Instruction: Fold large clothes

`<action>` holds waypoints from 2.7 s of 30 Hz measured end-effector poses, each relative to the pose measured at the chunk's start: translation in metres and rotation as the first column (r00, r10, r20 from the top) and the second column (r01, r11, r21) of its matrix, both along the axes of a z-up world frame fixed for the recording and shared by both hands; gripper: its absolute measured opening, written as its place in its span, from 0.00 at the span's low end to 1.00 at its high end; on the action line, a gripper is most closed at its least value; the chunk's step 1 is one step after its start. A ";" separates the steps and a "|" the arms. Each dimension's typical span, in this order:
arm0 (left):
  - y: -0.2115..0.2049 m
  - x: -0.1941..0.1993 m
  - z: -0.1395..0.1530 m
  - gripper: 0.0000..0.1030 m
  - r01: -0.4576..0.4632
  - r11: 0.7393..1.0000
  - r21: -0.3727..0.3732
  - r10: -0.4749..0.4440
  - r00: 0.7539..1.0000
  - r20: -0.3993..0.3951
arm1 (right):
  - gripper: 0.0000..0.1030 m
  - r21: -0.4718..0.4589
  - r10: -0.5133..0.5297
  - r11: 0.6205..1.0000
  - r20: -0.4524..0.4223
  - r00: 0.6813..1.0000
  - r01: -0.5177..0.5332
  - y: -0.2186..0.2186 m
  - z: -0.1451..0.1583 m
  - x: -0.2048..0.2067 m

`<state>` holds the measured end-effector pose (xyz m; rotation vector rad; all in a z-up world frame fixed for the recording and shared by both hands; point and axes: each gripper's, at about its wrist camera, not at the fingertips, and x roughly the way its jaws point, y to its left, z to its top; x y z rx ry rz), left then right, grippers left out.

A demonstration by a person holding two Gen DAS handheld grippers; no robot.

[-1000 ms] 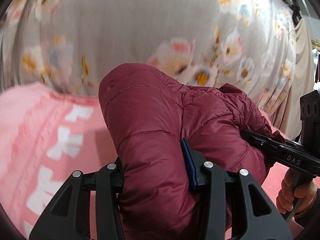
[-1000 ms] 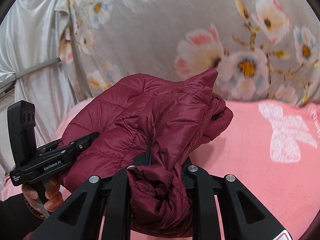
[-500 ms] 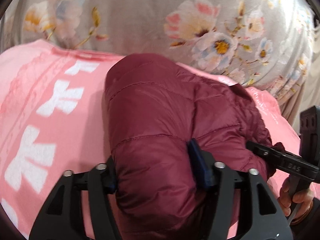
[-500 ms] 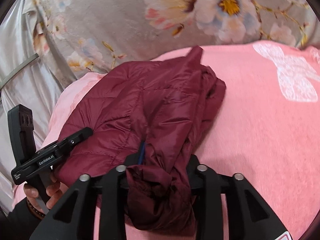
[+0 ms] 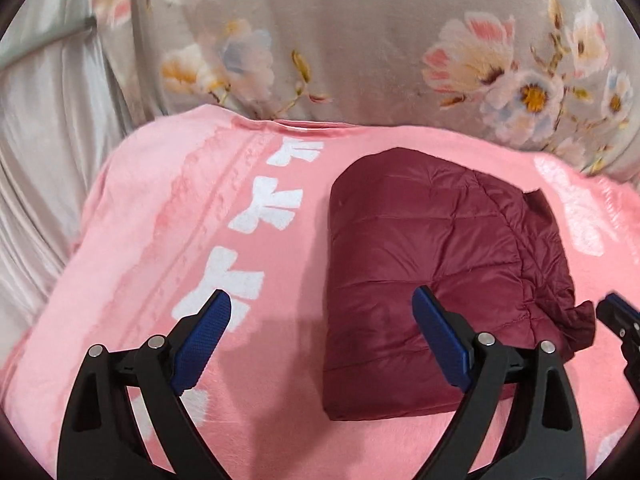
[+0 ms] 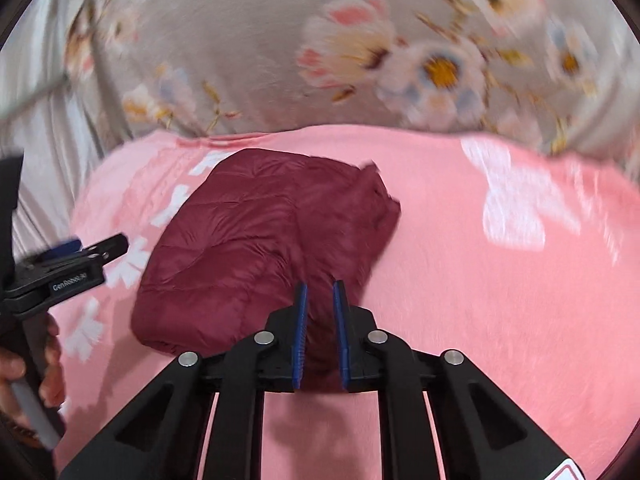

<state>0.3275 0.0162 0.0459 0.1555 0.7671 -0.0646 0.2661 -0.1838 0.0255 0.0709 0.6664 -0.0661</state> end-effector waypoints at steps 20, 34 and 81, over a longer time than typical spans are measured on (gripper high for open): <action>-0.019 0.003 -0.078 0.89 -0.079 0.996 0.039 0.081 0.995 -0.056 | 0.00 0.007 -0.077 0.997 -0.134 0.988 0.079 -0.015 -0.083 0.022; -0.015 -0.001 -0.081 0.93 -0.103 0.995 0.003 0.103 0.995 -0.015 | 0.05 0.043 -0.069 0.996 -0.074 0.995 0.073 -0.019 -0.082 0.013; -0.024 -0.185 -0.089 0.95 -0.034 0.998 0.047 0.034 0.999 0.006 | 0.83 -0.074 -0.111 0.992 -0.064 0.992 0.106 0.024 -0.090 -0.158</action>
